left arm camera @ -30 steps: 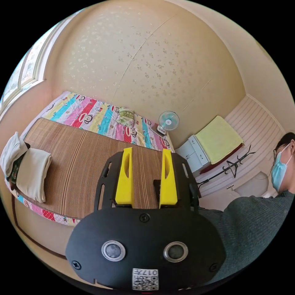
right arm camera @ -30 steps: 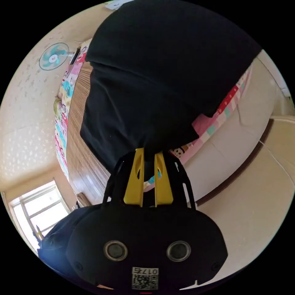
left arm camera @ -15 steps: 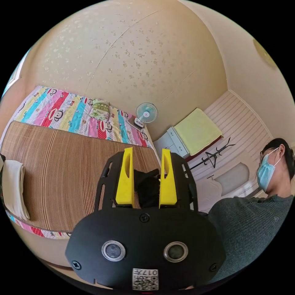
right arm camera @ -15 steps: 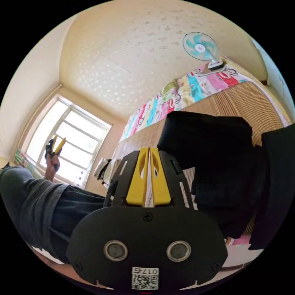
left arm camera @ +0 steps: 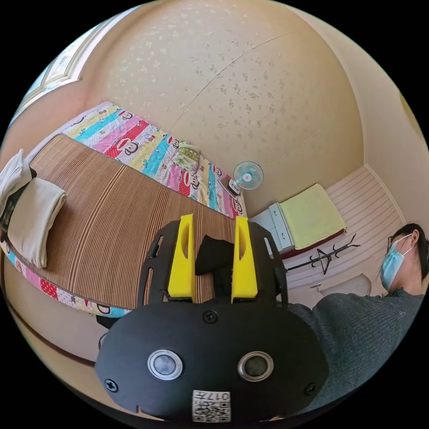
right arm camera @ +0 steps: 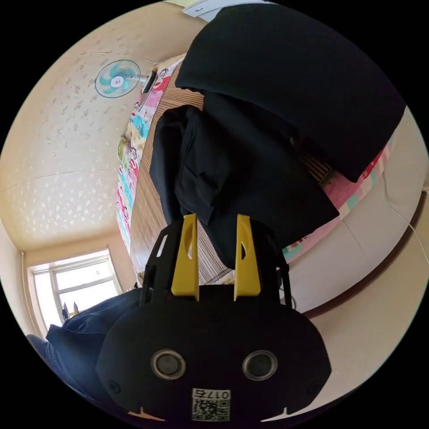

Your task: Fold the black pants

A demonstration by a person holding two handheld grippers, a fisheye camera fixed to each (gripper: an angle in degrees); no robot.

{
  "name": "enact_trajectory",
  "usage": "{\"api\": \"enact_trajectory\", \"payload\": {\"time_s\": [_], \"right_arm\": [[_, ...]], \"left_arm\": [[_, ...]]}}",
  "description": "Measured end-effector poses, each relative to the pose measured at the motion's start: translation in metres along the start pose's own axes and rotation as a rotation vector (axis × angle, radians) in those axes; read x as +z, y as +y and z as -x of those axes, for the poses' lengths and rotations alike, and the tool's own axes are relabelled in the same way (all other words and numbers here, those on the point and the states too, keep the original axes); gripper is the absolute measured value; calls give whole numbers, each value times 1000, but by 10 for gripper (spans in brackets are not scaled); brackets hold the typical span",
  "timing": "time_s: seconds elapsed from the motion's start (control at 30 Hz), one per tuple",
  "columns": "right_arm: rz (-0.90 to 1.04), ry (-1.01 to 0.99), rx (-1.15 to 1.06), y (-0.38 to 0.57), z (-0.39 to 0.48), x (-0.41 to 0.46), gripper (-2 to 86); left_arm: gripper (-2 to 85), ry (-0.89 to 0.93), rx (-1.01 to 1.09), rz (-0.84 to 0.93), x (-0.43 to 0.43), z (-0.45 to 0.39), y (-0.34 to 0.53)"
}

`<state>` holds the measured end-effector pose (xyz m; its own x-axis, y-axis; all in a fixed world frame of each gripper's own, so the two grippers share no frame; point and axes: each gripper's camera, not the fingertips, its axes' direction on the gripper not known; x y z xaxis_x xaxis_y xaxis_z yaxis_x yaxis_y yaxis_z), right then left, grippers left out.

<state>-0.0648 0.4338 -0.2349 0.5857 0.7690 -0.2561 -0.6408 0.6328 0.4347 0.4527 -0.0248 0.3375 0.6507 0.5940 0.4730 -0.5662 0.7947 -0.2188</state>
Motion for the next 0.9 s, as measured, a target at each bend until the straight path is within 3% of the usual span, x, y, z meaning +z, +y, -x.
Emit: {"api": "enact_trajectory", "payload": {"time_s": [0.13,0.23,0.3,0.37,0.53,0.7,0.8,0.9], "right_arm": [[24,-115,48,-19,-13,35,117],[-5,-366,159,-31,-24,51,69],[-85,-663,135,-36,-16,49,30],[-94,-726,74,-42,7,40,20],[17,-406,-188,-57,86,11,7],[46,-567,-548,-26,171,-27,2],[44,-741,-822,3,244,-66,1],[88,-838,-1062,40,324,-103,0]], "left_arm": [[132,17,68,35,22,-24,-15],[135,18,130,41,30,-45,-21],[135,-3,160,37,31,-54,-19],[135,-35,182,32,30,-60,-13],[135,-43,153,32,29,-55,5],[136,-40,192,78,38,-68,20],[142,-54,322,183,62,-100,26],[146,56,482,336,98,-145,27]]}}
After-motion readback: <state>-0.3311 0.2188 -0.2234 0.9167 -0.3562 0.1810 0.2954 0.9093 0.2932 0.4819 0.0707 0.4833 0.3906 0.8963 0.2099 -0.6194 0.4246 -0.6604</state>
